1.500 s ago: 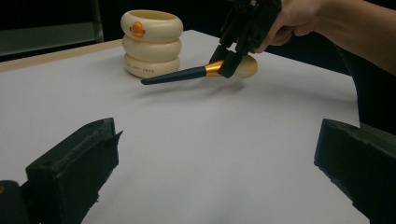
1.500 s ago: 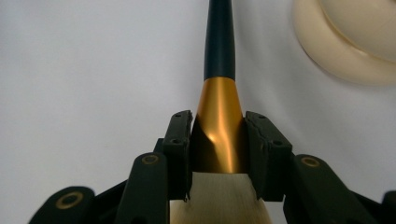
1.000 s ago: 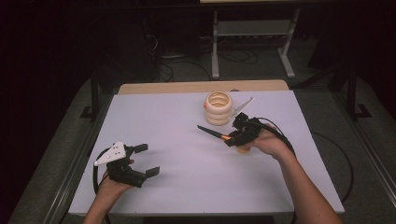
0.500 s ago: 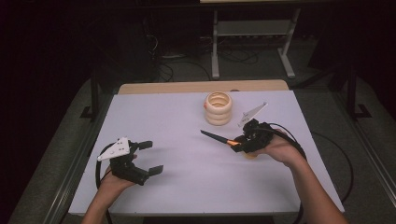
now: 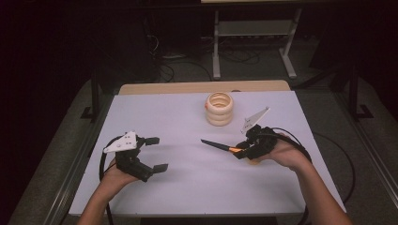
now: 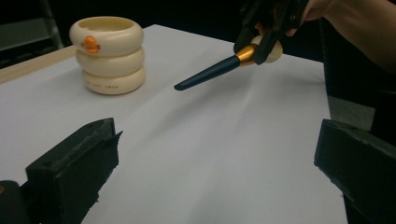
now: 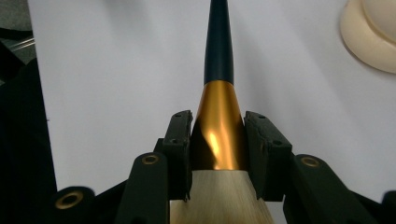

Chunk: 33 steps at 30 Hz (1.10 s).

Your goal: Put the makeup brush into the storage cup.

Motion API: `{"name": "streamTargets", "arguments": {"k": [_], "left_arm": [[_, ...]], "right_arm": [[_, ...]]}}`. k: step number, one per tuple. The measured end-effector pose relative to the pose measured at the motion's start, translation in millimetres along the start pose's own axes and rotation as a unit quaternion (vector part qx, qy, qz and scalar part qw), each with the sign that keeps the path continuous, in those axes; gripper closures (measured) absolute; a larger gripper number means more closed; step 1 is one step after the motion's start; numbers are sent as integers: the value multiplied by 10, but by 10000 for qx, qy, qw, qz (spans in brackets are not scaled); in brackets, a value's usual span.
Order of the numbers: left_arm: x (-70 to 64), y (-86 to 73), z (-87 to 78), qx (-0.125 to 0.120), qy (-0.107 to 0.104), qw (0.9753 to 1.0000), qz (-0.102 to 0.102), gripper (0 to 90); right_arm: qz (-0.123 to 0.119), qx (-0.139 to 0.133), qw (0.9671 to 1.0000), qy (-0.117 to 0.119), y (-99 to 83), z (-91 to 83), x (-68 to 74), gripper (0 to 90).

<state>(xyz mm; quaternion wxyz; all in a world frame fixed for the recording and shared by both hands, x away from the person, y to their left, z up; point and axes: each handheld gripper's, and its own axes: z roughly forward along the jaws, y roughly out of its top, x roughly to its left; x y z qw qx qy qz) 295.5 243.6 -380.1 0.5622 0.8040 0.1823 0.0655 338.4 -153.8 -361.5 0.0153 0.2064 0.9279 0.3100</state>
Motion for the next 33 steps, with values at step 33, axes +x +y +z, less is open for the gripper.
{"name": "streamTargets", "arguments": {"k": [33], "left_arm": [[55, 382, 536, 456, -778, 9944, 547, 0]], "right_arm": [[-481, -3, 9979, 427, 154, 83, 189, 624]]}}
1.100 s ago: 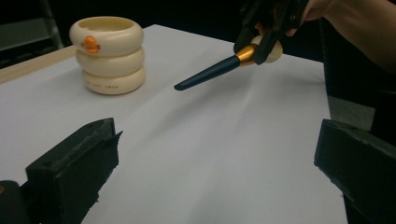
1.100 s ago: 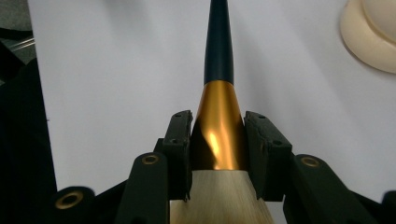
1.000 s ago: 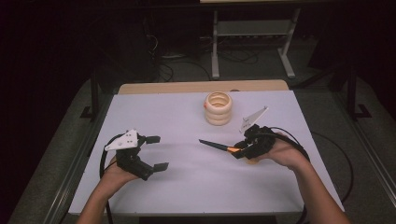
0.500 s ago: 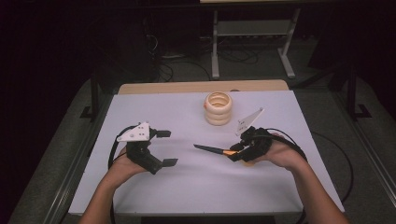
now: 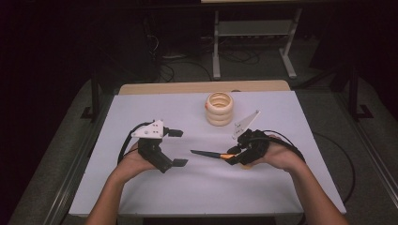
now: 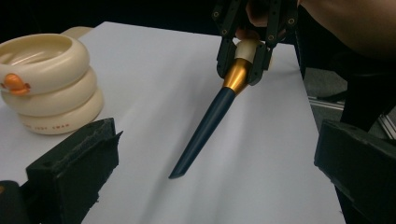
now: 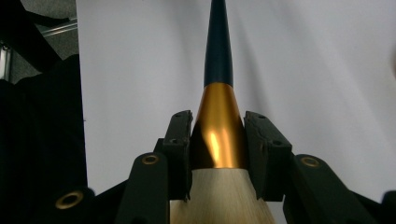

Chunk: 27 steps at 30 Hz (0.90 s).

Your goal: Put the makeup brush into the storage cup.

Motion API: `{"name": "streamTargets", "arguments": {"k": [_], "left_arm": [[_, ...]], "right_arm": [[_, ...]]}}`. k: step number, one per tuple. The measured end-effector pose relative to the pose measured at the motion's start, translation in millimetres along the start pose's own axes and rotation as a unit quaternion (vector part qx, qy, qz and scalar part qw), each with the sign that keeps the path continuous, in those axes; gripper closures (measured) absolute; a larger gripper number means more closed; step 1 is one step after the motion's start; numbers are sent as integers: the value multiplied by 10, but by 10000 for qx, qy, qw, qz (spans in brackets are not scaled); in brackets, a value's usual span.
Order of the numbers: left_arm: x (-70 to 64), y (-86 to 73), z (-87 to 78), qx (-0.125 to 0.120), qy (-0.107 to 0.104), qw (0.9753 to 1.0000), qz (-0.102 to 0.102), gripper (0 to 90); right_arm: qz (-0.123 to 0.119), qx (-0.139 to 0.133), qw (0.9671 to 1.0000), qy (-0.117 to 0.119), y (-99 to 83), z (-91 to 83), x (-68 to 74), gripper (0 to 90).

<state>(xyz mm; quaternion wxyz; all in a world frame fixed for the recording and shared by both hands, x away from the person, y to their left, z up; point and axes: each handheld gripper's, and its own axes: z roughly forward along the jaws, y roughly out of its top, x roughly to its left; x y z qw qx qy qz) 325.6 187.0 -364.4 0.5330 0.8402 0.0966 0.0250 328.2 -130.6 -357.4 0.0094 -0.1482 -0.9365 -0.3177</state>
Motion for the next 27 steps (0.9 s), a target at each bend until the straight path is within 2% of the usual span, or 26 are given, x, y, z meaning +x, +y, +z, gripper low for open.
{"name": "streamTargets", "arguments": {"k": [8, 19, 21, 27], "left_arm": [[-8, -4, 106, 149, -119, 9997, 122, 0], [-39, -23, 246, 411, -297, 9986, 146, 0], [-52, -27, 275, 433, -336, 9983, 176, 58], [-67, -27, 354, 557, -453, 9973, 181, 94]], "right_arm": [[-82, 31, 9999, 133, 39, 72, 35, 625], [-202, 16, 9993, 327, 82, 117, 75, 625], [-217, 10, 9991, 356, 93, 124, 87, 625], [-284, 20, 9987, 420, 127, 156, 127, 625]]}}
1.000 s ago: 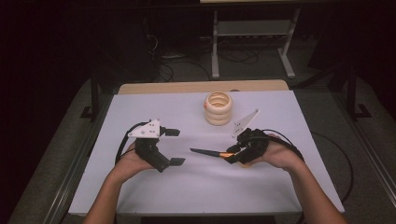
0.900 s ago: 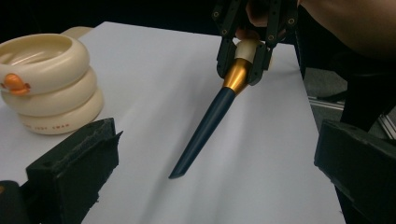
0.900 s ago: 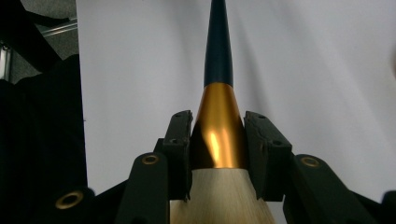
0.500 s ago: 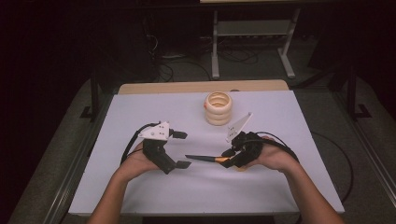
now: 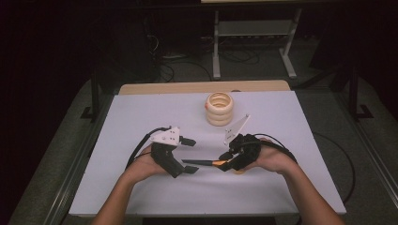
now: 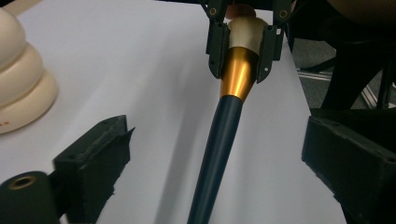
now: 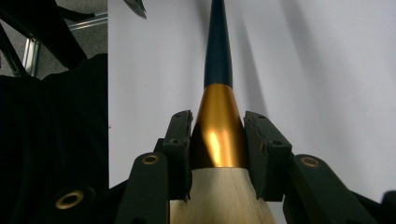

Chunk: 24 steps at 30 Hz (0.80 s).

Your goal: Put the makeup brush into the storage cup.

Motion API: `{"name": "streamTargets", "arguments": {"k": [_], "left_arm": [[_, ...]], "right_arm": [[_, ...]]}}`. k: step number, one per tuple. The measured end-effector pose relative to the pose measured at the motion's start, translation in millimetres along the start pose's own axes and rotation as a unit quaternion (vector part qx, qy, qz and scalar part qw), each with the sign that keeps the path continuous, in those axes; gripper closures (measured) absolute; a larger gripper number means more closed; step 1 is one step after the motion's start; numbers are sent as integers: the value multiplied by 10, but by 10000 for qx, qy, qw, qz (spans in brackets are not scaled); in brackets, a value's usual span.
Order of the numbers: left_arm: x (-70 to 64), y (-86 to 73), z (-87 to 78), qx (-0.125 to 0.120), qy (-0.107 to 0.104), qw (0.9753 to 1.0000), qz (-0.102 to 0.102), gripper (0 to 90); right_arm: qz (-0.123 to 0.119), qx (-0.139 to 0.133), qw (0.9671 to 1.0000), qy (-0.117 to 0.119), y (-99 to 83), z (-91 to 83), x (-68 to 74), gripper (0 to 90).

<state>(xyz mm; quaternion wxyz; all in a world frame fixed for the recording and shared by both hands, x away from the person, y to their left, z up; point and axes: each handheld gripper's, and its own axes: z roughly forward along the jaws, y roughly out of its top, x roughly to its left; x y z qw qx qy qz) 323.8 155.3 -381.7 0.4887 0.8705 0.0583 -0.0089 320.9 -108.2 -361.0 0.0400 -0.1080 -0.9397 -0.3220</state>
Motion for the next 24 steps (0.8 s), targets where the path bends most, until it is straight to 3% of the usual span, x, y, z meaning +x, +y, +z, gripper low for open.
{"name": "streamTargets", "arguments": {"k": [14, 21, 24], "left_arm": [[-56, 11, 170, 396, -173, 9990, 117, 280], [-91, 7, 276, 637, -254, 9976, 129, 437], [-110, 15, 306, 714, -258, 9969, 210, 509]], "right_arm": [[-13, -68, 9999, 152, 42, 36, 30, 625], [-58, -75, 9998, 193, 54, 47, 33, 625], [26, -23, 9997, 222, 63, 49, 56, 625]]}}
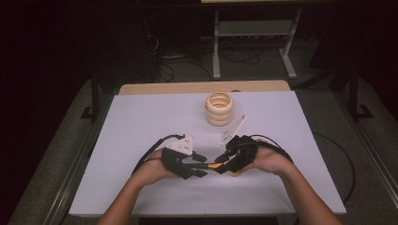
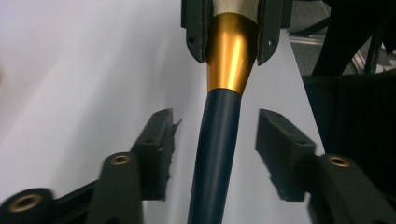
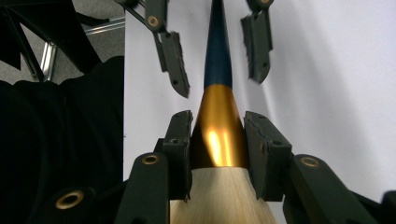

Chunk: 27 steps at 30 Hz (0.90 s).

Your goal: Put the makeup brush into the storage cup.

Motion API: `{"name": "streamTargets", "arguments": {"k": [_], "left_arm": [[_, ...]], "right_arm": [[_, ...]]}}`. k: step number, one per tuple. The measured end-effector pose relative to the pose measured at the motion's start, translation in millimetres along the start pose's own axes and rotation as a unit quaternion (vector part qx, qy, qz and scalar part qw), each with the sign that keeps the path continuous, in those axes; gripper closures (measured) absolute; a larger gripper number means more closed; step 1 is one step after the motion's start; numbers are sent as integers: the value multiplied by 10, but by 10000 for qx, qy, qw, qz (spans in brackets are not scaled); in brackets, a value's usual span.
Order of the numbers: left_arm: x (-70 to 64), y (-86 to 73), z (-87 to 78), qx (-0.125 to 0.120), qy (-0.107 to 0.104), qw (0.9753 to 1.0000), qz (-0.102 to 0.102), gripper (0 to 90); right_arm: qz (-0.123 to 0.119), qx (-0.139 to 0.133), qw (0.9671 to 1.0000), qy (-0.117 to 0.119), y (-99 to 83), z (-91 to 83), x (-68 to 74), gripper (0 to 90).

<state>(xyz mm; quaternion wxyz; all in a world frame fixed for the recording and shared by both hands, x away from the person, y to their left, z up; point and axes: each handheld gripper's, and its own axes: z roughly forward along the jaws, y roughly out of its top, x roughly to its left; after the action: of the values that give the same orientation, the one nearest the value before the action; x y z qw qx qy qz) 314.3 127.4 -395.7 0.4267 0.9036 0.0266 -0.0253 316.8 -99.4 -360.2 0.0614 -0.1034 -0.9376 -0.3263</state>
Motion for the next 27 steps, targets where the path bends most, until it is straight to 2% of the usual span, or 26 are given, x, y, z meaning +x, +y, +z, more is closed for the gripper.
{"name": "streamTargets", "arguments": {"k": [5, 14, 16, 27], "left_arm": [[-3, 19, 14, 94, -2, 9999, 99, 581], [-15, 26, 31, 216, -27, 9997, 141, 674], [-22, 25, 44, 169, -28, 9998, 121, 699], [-52, 30, 64, 242, -82, 9993, 257, 737]], "right_arm": [[-47, 31, 10000, 10, 4, 23, 2, 625], [-54, 36, 10000, 34, 18, 42, 2, 625], [-49, 46, 10000, 46, 21, 47, 5, 625], [-228, 11, 9997, 86, 16, 60, -5, 624]]}}
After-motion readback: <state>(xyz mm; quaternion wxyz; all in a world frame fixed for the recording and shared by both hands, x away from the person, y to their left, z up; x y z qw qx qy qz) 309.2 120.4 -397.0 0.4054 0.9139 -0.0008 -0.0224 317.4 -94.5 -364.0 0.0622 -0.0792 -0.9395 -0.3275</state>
